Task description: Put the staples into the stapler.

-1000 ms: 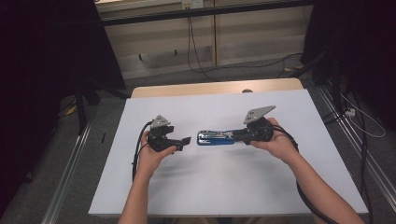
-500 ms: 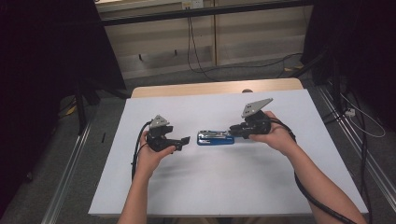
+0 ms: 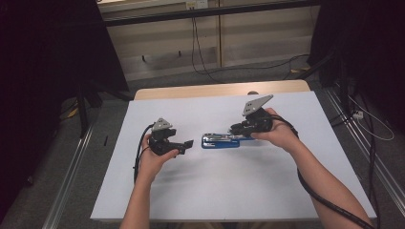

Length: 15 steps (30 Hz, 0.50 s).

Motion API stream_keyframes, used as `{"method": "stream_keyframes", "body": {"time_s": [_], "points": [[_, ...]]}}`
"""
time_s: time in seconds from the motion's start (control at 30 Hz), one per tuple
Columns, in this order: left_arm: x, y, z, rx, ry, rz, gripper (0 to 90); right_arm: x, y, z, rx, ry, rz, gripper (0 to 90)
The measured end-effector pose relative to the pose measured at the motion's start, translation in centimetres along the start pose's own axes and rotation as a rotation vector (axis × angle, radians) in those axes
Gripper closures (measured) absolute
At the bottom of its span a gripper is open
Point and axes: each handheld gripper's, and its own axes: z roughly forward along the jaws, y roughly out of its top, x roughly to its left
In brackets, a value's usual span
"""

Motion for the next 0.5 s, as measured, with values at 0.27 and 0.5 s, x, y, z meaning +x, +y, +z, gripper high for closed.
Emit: {"method": "stream_keyframes", "body": {"time_s": [0.27, 0.5], "points": [[0.0, 0.0, -0.1, -0.001, -0.008, 0.003, 10.4, -0.6, 0.3, 0.6, -0.018, 0.028, 0.007, 79.2], [0.1, 0.0, -0.3, -0.001, -0.004, 0.002, 10.3, -1.0, 0.5, 1.1, -0.014, 0.028, -0.006, 79.3]]}}
